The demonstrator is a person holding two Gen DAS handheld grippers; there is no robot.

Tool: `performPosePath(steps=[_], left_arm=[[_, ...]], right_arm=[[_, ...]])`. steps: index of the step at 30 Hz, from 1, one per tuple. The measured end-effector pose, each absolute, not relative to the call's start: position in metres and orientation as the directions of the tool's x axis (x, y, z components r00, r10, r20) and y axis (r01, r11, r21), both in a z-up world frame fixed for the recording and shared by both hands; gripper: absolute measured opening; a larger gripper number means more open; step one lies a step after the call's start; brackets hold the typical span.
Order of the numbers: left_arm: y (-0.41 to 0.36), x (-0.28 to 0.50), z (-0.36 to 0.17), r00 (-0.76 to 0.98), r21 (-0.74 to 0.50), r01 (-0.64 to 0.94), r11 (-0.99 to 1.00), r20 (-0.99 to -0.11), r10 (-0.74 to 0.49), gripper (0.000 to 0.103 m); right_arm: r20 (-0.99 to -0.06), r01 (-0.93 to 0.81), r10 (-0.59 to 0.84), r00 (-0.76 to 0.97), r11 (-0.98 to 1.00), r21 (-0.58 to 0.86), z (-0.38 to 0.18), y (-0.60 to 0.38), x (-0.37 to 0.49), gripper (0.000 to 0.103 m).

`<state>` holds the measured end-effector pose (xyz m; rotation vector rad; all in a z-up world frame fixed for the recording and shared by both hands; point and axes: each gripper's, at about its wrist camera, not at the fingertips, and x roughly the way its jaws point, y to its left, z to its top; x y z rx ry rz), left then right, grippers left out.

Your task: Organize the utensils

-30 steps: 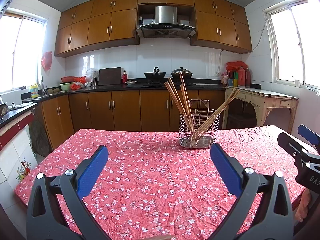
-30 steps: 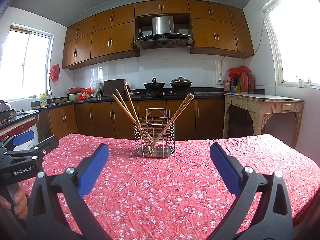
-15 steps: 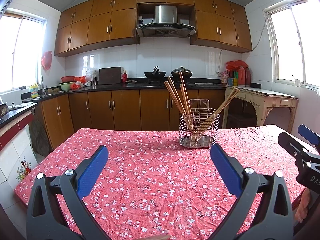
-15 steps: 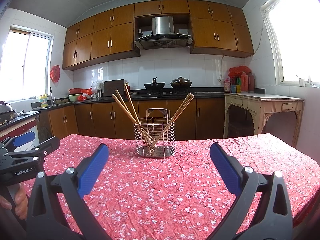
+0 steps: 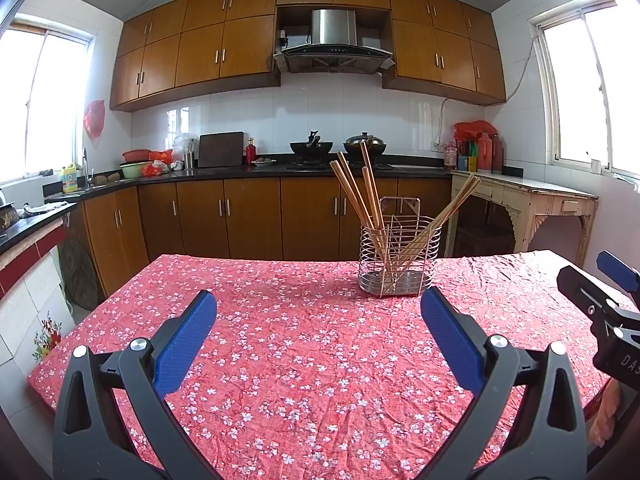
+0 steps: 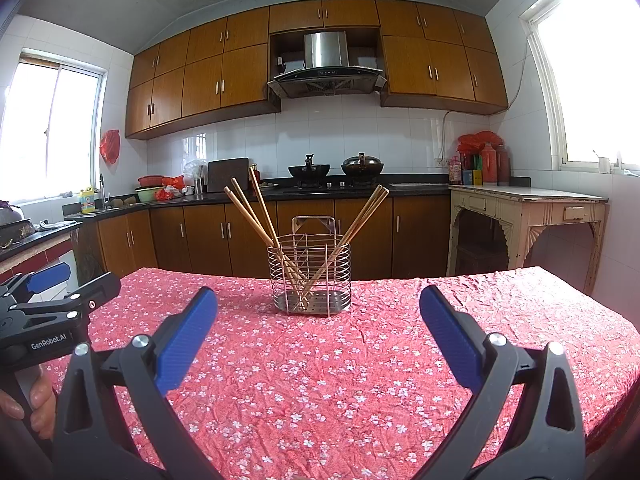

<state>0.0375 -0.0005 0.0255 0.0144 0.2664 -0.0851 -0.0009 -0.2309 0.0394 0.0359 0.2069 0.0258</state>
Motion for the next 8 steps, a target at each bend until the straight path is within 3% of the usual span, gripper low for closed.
performPosePath(steps=[8], left_arm=[[0.0008,0.0384,0.0276,0.958,-0.006,0.093,0.996,-0.273,-0.092,0.101]], right_arm=[[-0.205,-0.021,0.029,0.978,0.999,0.038,0.0395,-0.2308,-0.0008,0.099]])
